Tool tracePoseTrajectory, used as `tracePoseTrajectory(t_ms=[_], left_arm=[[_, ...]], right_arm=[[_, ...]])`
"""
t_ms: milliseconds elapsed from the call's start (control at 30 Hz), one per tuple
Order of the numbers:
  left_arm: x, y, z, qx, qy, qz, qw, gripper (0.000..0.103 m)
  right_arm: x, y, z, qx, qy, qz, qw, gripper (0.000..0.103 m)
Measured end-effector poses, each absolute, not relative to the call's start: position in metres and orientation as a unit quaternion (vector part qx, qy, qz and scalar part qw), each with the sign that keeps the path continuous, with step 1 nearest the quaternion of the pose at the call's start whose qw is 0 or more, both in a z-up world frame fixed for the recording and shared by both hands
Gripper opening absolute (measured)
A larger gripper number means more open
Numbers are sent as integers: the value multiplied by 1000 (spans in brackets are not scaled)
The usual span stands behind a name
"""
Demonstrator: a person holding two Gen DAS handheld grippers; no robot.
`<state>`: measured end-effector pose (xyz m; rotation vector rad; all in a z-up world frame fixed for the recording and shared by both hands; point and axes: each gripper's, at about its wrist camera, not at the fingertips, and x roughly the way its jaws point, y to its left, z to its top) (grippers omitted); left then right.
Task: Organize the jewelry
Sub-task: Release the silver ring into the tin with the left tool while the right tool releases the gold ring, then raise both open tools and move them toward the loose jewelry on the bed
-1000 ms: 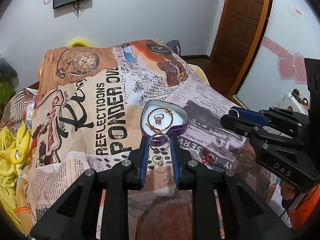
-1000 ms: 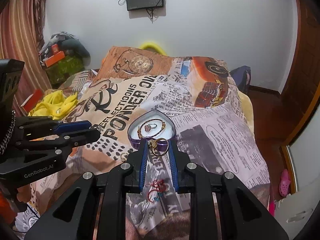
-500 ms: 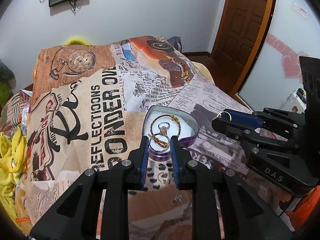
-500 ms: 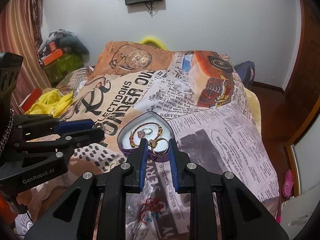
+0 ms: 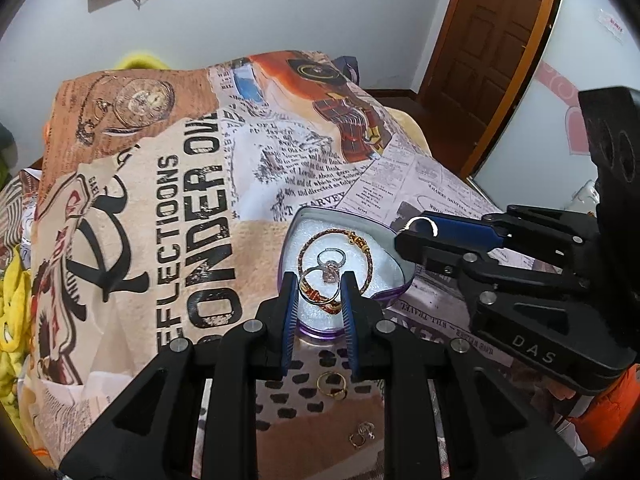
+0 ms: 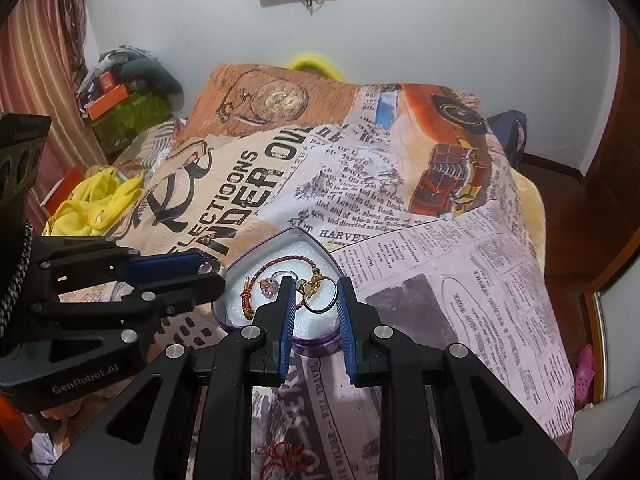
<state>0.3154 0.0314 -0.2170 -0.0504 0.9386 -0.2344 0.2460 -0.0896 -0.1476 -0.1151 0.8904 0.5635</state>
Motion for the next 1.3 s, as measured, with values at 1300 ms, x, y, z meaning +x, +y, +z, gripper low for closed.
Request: tracePoseTrajectory(t_ms=[1300], left_arm=[[301, 39, -208, -20, 452, -103, 886, 20]], right_arm=[[246, -73, -153, -101, 445, 263, 850, 30]])
